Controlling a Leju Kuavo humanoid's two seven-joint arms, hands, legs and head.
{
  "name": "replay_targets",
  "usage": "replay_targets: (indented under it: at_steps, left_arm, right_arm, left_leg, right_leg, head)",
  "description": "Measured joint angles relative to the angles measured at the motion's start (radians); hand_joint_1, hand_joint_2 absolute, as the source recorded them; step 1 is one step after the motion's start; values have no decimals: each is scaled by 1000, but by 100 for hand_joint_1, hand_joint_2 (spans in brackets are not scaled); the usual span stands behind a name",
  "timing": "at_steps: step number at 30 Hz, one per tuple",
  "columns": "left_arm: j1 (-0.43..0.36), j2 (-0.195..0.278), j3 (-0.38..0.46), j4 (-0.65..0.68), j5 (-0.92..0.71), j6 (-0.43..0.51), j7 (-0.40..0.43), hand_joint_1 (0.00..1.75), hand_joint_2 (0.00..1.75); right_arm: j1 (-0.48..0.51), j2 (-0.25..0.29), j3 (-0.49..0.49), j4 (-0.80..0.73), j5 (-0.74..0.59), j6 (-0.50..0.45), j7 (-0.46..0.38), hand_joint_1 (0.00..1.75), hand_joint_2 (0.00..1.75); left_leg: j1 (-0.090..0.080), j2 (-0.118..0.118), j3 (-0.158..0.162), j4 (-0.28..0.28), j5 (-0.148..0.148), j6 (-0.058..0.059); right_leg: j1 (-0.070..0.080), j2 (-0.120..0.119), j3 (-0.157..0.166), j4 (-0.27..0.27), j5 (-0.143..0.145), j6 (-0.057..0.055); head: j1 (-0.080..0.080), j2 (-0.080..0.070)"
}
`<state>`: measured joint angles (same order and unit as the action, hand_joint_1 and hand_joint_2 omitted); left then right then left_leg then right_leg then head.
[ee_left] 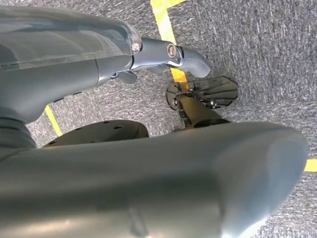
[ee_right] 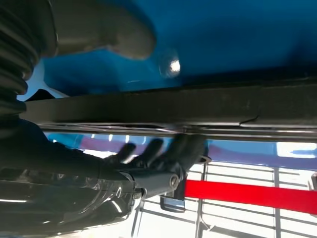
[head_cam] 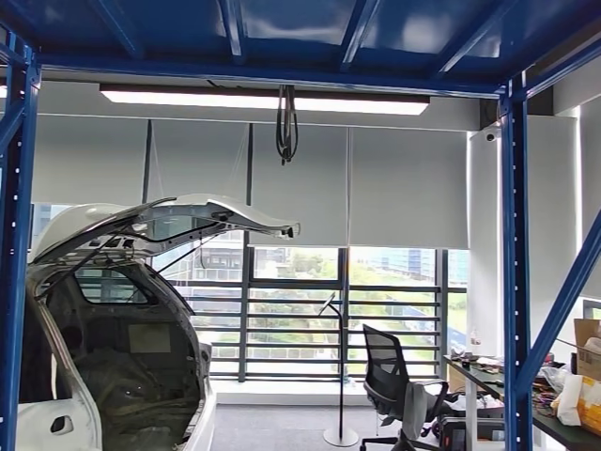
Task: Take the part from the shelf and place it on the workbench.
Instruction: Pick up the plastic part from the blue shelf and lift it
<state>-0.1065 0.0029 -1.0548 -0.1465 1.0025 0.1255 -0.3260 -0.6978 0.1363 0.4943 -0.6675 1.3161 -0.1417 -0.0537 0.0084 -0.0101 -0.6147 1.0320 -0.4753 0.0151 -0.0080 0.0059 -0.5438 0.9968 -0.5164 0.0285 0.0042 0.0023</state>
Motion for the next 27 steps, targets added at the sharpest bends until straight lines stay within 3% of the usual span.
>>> replay_targets:
  at_steps: [23,27]
  left_arm:
    - [-1,-3,-45,0,30,6,-60,0,0]
    - [-2,-3,-57,0,22,6,-96,0,175]
  right_arm:
    - [40,-12,25,-108,-2,-21,24,175,175]
    - [57,-24,25,-148,-9,-21,25,175,175]
  left_leg:
    - [0,0,0,0,0,0]
    - [0,0,0,0,0,0]
  right_leg:
    - [0,0,0,0,0,0]
    - [0,0,-1,0,0,0]
  head:
    - [0,0]
    - [0,0]
